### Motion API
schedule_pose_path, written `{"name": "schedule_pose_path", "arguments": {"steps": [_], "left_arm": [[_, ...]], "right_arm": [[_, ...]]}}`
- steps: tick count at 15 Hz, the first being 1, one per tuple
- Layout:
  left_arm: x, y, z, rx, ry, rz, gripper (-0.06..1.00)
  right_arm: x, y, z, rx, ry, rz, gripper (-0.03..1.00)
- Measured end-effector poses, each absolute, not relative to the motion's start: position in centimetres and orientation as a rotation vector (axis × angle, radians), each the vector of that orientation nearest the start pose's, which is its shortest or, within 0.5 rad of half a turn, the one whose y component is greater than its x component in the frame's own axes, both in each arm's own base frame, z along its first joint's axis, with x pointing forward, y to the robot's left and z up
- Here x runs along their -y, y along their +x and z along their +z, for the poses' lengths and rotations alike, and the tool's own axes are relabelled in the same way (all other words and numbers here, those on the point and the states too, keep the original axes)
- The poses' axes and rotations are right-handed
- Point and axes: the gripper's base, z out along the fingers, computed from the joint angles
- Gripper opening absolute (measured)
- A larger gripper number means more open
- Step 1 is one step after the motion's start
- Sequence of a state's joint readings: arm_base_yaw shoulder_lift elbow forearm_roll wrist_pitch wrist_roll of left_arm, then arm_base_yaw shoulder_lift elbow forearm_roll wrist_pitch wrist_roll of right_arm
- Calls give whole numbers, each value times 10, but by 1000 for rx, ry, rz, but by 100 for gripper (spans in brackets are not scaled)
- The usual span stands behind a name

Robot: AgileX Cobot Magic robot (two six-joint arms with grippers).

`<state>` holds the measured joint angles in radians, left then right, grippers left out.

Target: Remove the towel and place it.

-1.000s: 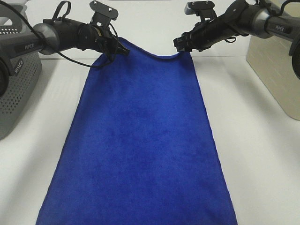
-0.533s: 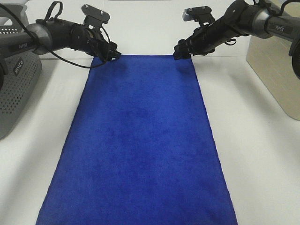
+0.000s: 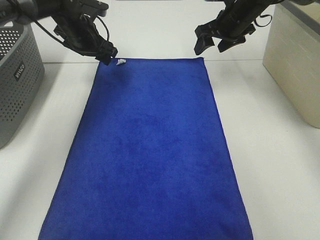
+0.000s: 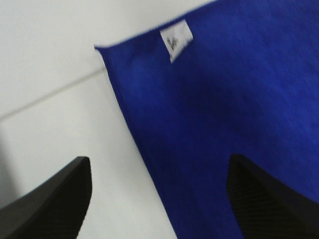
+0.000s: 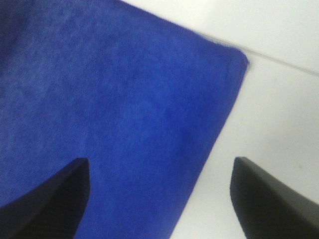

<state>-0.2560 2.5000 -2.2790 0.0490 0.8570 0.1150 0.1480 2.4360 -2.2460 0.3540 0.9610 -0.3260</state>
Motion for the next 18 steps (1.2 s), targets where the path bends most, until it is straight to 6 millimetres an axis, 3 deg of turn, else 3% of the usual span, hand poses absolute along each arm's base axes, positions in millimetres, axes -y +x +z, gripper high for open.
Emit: {"name": "schedule_pose_path", "arguments": {"steps": [2,5,8,9,12,14,15,16,18], "left_arm": [[135,508,213,-2667,456,-84,71],[131,485,269,-2674,399,-129,71],[117,478,300,-2619,334,-52,71],[102,477,311,-2602,293,-41,71],[41,470,334,-2587,134,25,71],[13,454,344,-2604,63,56,71],[10,441,349,-2615,59,58,71],[9,426,353,-2631,62,59,71],[9,369,362,-2677,61,31,71]], "right_arm": [[-99,504,236,-2680,-350,378,78],[-89,478,305,-2632,-238,315,78],[-80,456,356,-2536,-210,228,78],[-75,450,368,-2510,-211,177,78],[-52,435,387,-2492,-106,137,76],[-34,415,386,-2540,-49,116,76],[-28,390,382,-2590,-43,77,76],[-27,381,378,-2615,-44,69,76],[-22,312,386,-2637,-37,60,75]]}}
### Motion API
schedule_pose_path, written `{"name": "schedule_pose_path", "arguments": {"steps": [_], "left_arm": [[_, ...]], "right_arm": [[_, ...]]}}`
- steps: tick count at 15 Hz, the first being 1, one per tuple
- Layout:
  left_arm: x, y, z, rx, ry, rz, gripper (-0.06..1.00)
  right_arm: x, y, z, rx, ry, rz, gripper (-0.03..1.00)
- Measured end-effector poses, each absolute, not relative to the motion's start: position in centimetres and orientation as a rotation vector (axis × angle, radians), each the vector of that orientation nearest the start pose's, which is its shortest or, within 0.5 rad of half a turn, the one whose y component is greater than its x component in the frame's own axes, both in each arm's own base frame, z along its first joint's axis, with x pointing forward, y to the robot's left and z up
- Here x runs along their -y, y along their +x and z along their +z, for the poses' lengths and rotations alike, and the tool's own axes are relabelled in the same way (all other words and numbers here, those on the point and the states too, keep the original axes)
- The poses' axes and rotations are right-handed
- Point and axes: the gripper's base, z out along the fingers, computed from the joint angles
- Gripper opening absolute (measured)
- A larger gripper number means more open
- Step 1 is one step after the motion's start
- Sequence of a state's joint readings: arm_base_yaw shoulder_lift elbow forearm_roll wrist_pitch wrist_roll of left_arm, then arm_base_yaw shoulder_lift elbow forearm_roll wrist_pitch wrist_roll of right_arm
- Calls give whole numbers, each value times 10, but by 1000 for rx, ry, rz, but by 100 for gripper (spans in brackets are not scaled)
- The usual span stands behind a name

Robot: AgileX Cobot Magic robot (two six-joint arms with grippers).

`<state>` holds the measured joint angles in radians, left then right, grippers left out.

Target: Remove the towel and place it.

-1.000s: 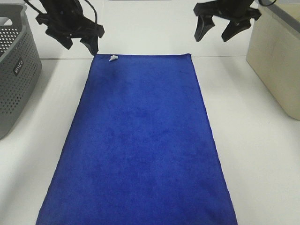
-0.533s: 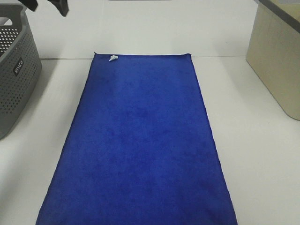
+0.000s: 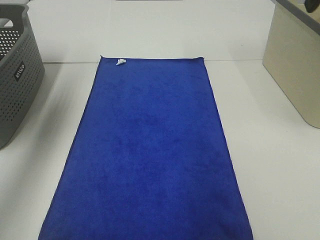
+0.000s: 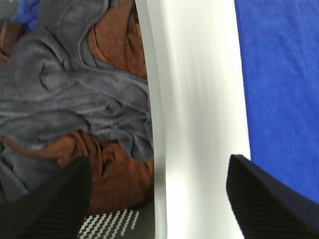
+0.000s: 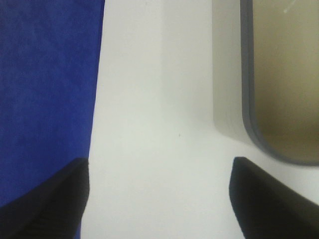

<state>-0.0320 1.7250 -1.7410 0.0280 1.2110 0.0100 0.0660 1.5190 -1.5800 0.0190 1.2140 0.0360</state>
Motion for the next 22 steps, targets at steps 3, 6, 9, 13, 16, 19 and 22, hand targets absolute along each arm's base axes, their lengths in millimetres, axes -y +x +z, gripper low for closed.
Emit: {"name": "schedule_pose_path", "arguments": {"steps": [3,6,9,13,16,19,22], "left_arm": [[7,289,381,-2644,46,20,71],[4,189,392,-2469,11,9,71],[-1,135,386,-2373,14,61,71],[-5,74,353,-2253,15,92,71],[-6,35,323,-2160,11,82,71],[-5,5,298,-2085,19,44,71],[-1,-9,283,-2033,71,18,71]], "right_arm": [[-17,227,395,-2591,-21,66,75],[-10,122,385,-2467,-14,81,75],[-6,59,374,-2323,-14,89,75],[-2,-1,346,-2152,-17,96,75],[-1,-19,318,-2104,-57,74,75],[0,-23,287,-2116,-83,57,75],[-1,-14,267,-2192,-111,46,75]]}}
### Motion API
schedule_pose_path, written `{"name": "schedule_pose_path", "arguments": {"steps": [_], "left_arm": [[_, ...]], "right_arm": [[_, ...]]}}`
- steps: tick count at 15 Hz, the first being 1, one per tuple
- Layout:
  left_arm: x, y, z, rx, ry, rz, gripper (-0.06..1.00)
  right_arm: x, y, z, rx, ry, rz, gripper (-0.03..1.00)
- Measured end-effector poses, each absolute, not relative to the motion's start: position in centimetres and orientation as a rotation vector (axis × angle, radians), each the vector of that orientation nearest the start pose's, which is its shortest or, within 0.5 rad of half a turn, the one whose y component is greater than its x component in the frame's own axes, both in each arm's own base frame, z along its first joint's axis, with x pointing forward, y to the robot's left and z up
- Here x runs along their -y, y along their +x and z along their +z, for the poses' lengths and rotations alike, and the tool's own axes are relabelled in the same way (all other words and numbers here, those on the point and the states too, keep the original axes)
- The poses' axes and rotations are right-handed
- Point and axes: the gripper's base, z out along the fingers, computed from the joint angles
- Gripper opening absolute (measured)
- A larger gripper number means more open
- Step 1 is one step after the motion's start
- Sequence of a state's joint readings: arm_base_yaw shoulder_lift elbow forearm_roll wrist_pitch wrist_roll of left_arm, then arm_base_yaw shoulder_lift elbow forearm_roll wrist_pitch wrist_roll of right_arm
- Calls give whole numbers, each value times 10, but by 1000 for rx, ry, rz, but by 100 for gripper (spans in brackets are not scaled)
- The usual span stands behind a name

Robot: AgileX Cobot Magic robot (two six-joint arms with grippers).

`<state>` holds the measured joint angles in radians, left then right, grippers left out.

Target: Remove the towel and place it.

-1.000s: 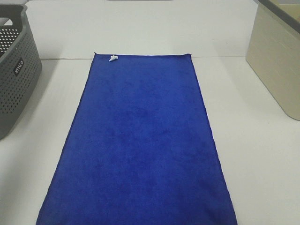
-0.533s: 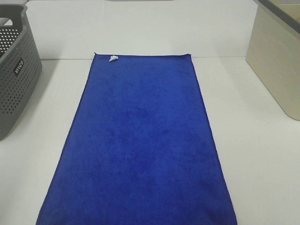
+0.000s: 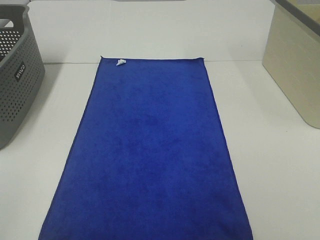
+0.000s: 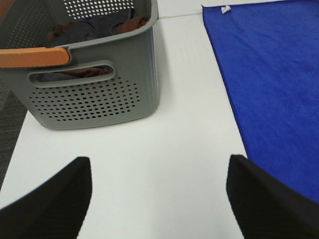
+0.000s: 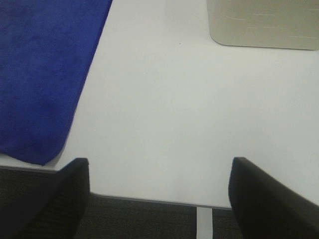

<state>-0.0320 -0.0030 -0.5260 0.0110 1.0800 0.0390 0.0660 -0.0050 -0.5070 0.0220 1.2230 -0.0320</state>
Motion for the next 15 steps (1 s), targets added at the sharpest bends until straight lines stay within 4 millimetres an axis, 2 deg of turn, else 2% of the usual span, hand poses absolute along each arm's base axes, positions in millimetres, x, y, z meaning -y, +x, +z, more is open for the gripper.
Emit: {"name": "schedule_pose_path", "arguments": {"steps": [3,15], "left_arm": [[0,-9,281,-2035,106,18,71],[1,-9,281,-2035,110,11,71]], "right_arm": [[-2,-4,261,-2137,-117,44,75],[-2,-3,260,-2135,-118,45,75]]}}
